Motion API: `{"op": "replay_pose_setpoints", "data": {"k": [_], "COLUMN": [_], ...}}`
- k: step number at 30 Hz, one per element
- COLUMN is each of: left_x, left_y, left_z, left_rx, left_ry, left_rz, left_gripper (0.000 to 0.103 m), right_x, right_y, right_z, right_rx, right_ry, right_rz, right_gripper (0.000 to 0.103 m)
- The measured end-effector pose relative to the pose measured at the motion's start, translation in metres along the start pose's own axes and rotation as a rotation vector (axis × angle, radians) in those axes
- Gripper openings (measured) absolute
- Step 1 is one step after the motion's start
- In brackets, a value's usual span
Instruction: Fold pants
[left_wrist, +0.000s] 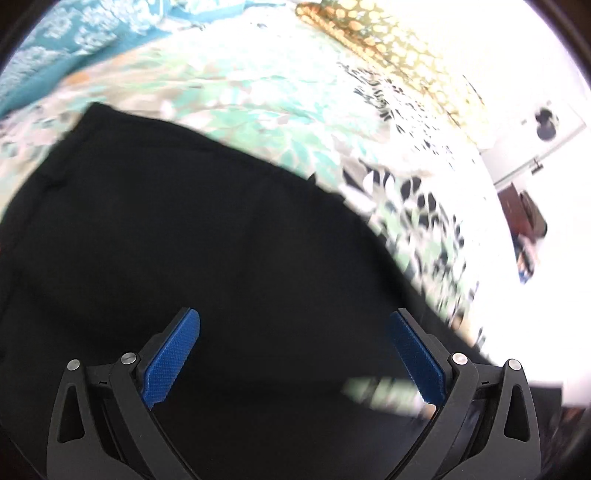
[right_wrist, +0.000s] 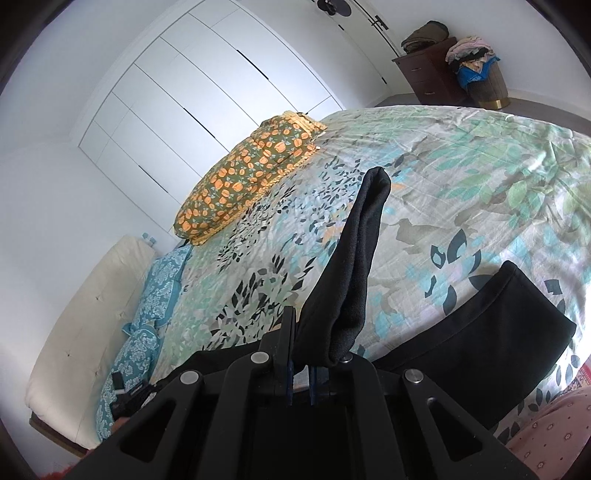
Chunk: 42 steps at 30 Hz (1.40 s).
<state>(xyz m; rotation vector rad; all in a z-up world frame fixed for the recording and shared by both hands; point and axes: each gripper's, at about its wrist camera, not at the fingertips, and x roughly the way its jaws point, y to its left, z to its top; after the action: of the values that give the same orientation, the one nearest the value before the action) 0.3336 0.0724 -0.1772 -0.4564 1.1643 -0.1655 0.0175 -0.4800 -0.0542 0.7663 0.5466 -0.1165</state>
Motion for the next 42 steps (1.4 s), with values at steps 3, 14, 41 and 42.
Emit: {"op": "replay_pose_setpoints", "data": {"k": [3, 14, 41, 42], "left_x": [0.037, 0.079, -0.109, -0.108], "left_y": [-0.012, -0.019, 0.070, 0.071], "left_z": [0.031, 0.048, -0.186, -0.187], "left_rx": [-0.067, -0.196, -0.028, -0.032], "left_ry": [0.080, 0.139, 0.014, 0.018], "left_rz": [-0.027, -0.001, 0.015, 0.008], "left_gripper": [0.102, 0.040, 0.007, 0.007], "right_x": [-0.013, -0.070, 0.074, 0.073], "right_y": [0.006, 0.012, -0.115, -0.117], "right_z": [0.006, 0.021, 0.013, 0.013], "right_rx": [-0.017, -0.098, -0.237, -0.225], "right_ry": [-0.002, 0.034, 0.600, 0.609], "right_rz": [0.037, 0.199, -0.402, -0.415], "right_gripper": [0.006, 0.005, 0.005, 0.005]}}
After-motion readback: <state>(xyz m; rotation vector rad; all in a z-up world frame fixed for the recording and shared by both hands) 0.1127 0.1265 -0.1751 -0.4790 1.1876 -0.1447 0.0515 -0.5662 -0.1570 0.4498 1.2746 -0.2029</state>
